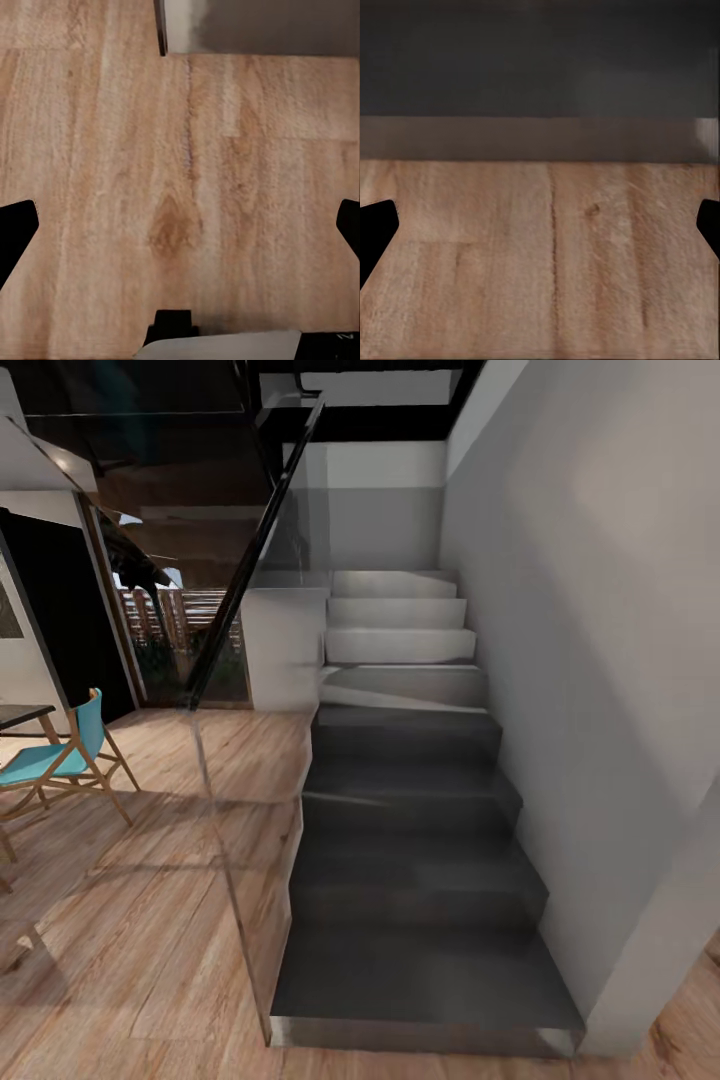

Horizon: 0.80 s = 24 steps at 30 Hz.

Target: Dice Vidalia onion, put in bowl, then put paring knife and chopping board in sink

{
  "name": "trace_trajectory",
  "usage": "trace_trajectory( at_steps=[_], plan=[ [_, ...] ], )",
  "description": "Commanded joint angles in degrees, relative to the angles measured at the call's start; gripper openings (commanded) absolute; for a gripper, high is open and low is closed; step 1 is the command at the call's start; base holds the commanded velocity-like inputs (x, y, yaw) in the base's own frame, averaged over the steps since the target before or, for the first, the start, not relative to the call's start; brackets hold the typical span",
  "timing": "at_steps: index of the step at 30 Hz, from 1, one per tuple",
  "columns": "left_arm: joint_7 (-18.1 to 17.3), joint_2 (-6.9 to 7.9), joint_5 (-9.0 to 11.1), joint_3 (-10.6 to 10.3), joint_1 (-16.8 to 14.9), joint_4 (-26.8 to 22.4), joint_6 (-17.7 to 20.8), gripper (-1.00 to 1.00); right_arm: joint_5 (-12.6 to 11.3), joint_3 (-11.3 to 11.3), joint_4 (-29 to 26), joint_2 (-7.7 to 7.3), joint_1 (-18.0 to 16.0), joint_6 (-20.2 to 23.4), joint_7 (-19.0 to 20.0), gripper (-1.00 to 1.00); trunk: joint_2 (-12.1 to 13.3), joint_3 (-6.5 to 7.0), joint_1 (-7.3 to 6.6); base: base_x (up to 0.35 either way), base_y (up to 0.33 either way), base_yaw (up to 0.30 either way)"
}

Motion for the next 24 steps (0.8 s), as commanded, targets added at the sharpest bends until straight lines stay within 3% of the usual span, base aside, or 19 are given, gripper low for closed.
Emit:
trace_trajectory(
  at_steps=[1, 20, 24],
  plan=[
    [0.0, 0.02, 0.0, -0.1, 0.0, 0.0, -0.1, 1.00, 0.0, 0.0, 0.1, 0.02, 0.0, -0.2, -0.2, 1.00, 0.0, -0.05, -0.03, -0.223, 0.000, 0.040],
    [-0.1, 0.02, -0.1, -0.2, 0.0, 0.0, -0.1, 1.00, 0.0, 0.0, 0.2, -0.06, 0.0, -0.2, -0.2, 1.00, 0.0, -0.05, -0.03, -0.021, 0.000, 0.253],
    [-0.1, 0.02, -0.1, -0.2, 0.0, 0.0, -0.1, 1.00, 0.0, 0.0, 0.2, -0.03, 0.0, -0.2, -0.2, 1.00, 0.0, -0.05, -0.03, 0.000, 0.207, 0.285]
  ],
)
